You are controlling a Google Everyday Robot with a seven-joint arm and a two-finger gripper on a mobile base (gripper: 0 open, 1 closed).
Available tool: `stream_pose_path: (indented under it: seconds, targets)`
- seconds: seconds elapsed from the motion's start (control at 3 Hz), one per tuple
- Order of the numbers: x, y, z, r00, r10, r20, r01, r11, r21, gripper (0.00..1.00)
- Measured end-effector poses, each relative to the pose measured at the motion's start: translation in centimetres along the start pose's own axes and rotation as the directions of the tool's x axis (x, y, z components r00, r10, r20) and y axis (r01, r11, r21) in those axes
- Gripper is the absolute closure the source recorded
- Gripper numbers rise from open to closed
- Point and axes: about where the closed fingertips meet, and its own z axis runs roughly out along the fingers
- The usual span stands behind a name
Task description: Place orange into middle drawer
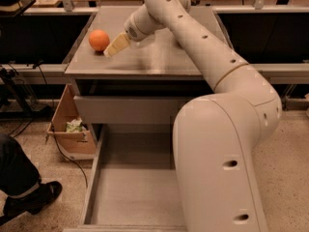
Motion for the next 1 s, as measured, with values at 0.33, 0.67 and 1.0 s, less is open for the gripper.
stream_pose_path:
  seconds: [0.33,0.67,1.0]
  targets:
    - [-1.9,0.3,3.9,0.998,0.026,0.06,-0.025,0.9994,-0.022,0.0]
    - [-3.6,0.6,6.0,0.992,0.043,0.119,-0.039,0.9984,-0.042,0.0]
    - [-4.6,1.4,7.2,0.982,0.073,0.173,-0.059,0.9944,-0.087,0.0]
